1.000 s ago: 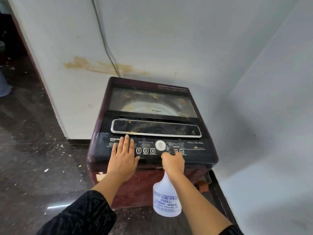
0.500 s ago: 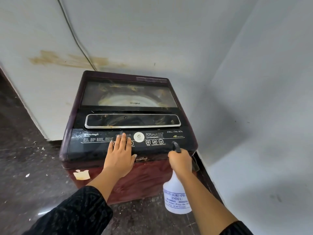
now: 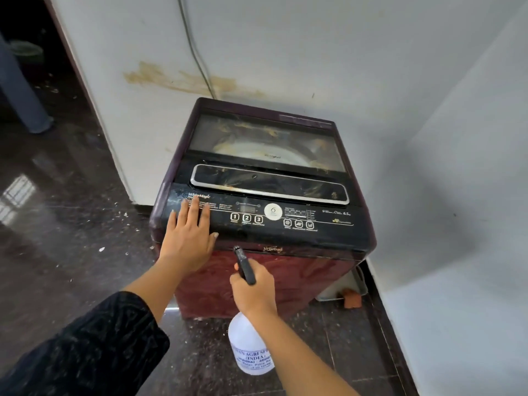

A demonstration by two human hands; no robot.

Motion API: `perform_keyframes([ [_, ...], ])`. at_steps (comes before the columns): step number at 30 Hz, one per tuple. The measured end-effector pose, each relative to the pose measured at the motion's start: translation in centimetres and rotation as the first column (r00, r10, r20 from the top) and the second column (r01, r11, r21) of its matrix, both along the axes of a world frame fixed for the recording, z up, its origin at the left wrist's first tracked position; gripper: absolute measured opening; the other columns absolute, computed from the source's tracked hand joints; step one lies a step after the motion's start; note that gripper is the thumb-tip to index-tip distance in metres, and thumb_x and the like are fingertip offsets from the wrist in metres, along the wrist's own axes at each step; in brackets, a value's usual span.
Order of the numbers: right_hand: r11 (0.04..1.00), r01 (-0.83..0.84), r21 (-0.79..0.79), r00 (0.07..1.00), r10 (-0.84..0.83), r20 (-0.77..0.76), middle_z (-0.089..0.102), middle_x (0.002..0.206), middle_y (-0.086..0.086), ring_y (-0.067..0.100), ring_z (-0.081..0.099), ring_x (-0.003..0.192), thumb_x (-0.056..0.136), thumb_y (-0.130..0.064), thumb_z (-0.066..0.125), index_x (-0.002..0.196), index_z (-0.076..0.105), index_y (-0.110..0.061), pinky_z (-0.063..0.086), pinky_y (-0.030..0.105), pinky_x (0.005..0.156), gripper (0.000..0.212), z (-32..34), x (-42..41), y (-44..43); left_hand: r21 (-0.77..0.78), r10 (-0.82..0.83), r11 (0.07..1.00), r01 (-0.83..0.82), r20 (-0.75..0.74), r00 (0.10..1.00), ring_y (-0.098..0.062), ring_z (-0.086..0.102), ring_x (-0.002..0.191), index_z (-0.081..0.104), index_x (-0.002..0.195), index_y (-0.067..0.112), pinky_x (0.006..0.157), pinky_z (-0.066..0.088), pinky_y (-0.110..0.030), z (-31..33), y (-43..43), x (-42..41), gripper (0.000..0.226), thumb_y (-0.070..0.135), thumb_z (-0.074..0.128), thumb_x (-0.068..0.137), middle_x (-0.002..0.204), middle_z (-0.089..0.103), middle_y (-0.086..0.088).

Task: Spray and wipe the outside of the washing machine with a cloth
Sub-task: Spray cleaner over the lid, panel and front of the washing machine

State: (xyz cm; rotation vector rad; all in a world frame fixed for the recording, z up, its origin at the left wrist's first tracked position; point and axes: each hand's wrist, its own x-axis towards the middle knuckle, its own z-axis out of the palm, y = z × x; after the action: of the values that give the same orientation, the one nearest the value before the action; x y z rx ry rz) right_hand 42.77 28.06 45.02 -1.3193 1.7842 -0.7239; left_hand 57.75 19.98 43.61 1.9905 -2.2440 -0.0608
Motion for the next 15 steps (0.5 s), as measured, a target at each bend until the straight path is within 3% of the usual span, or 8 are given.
perform_keyframes([
  [5,0.994,-0.027,-0.101,1.000,0.029,0.012,0.054,0.075,0.002,0.020,0.050,0.067,0.072,-0.023,0.054,0.066,0.047,-0.026,0.039,0.035,0.065,0.010,-2.9,2.3,3.5,0.009,0.031,1.000,-0.030,-0.083,0.996,-0.034,0.000,0.143,0.011,0.146,0.009,0.115,0.006,-0.051,-1.9,1.6,0.9,0.063,0.038,0.033,0.094,0.156,0.009,-0.015],
  [8,0.988,-0.019,-0.154,1.000,0.022,0.016,0.056,0.076,-0.004,0.017,0.053,0.070,0.072,-0.022,0.054,0.075,0.054,-0.024,0.043,0.032,0.068,0.004,-5.3,3.6,4.9,-0.064,-0.005,0.998,-0.002,-0.121,0.993,-0.034,0.000,0.143,0.014,0.146,0.010,0.114,0.005,-0.051,-2.8,1.4,1.4,0.061,0.035,0.035,0.094,0.156,0.010,-0.014],
  [12,0.976,0.002,-0.216,0.999,0.006,0.036,0.061,0.085,-0.001,0.016,0.059,0.079,0.077,-0.015,0.060,0.090,0.062,-0.017,0.048,0.031,0.076,0.014,-9.9,4.9,5.8,-0.284,-0.100,0.957,0.068,-0.100,0.990,-0.039,0.012,0.141,0.022,0.144,0.008,0.112,0.015,-0.055,-5.6,2.0,1.9,0.059,0.031,0.038,0.091,0.153,0.020,-0.018],
  [15,0.959,0.060,-0.276,0.998,-0.049,0.045,0.066,0.091,0.002,0.020,0.064,0.088,0.078,-0.009,0.068,0.098,0.066,-0.016,0.050,0.032,0.083,0.021,-14.8,5.5,4.6,-0.451,-0.109,0.889,0.076,-0.048,0.993,-0.036,0.013,0.141,0.022,0.144,0.008,0.111,0.015,-0.053,-11.0,2.0,2.2,0.063,0.032,0.035,0.088,0.154,0.016,-0.015],
])
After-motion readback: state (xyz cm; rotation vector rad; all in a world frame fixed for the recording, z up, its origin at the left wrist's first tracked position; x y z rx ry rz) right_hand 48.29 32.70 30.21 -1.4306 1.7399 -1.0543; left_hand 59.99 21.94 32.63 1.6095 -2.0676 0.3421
